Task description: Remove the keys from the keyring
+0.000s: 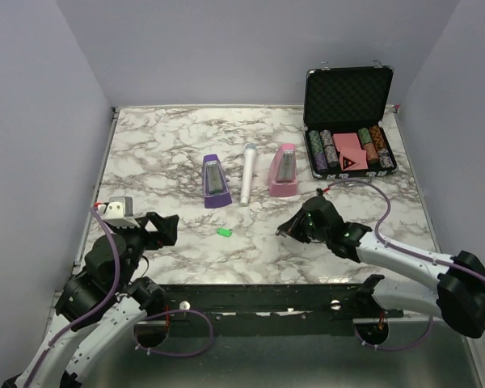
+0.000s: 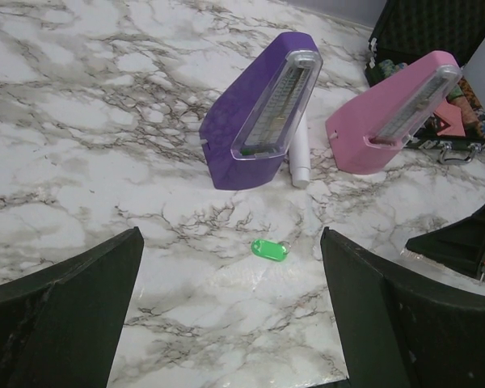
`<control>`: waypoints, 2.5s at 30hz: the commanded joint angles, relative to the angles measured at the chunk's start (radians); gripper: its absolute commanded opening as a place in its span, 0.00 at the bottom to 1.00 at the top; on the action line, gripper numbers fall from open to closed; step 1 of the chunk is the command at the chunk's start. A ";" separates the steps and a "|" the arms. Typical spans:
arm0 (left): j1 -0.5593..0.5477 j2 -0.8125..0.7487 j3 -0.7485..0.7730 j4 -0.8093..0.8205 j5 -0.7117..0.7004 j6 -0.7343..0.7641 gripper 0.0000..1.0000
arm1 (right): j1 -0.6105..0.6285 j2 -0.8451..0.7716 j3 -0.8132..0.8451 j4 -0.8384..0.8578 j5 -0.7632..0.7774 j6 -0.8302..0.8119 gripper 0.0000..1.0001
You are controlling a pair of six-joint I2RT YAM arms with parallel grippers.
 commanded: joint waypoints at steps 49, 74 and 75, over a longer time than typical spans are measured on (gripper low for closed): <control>0.004 0.018 0.006 -0.019 -0.007 0.059 0.99 | 0.005 0.116 0.109 0.081 0.006 -0.246 0.60; 0.004 0.035 0.004 -0.011 0.015 0.068 0.99 | 0.005 -0.153 0.119 -0.077 0.760 -0.628 1.00; 0.002 0.037 0.004 -0.013 0.015 0.068 0.99 | 0.005 -0.142 0.115 -0.099 0.809 -0.602 1.00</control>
